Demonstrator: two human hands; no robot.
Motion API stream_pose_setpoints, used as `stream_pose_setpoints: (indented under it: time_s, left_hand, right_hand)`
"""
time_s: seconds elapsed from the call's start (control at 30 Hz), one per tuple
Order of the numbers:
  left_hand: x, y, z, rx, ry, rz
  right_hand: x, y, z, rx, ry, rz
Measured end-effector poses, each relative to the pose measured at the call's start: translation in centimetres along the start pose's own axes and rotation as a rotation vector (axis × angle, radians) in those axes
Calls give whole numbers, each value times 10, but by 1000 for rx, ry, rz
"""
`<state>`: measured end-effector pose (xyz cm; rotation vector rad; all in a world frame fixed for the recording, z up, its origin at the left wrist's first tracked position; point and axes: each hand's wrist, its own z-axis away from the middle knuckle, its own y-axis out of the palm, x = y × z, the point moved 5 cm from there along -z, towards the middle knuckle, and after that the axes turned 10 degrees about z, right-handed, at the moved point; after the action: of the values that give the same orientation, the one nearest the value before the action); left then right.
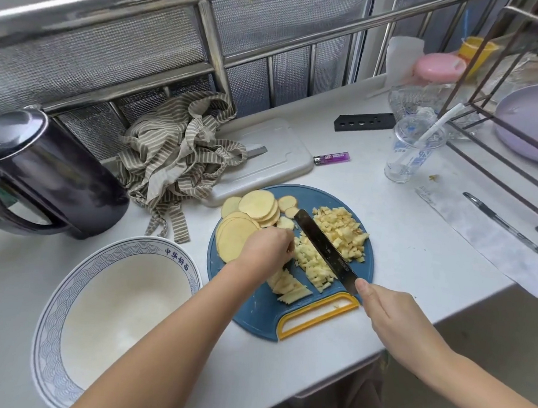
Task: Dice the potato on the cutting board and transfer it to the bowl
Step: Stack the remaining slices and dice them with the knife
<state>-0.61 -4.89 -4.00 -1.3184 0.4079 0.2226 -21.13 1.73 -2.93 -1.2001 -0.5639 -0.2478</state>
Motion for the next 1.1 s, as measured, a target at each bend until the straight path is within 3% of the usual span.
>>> stream_pose_setpoints:
  time_s: [0.13, 0.5, 0.73, 1.1]
  left_hand:
    - [10, -15, 13, -204, -128, 251]
    - [22, 15, 52, -316, -241, 569]
    - [21, 23, 72, -471, -191, 463]
    - [25, 42, 87, -488, -141, 473]
  right_hand:
    - [2, 5, 5, 22, -11, -16]
    - [0, 22, 15, 74, -19, 9]
    - [4, 28, 17, 92, -13, 30]
    - [16, 34, 18, 125, -20, 159]
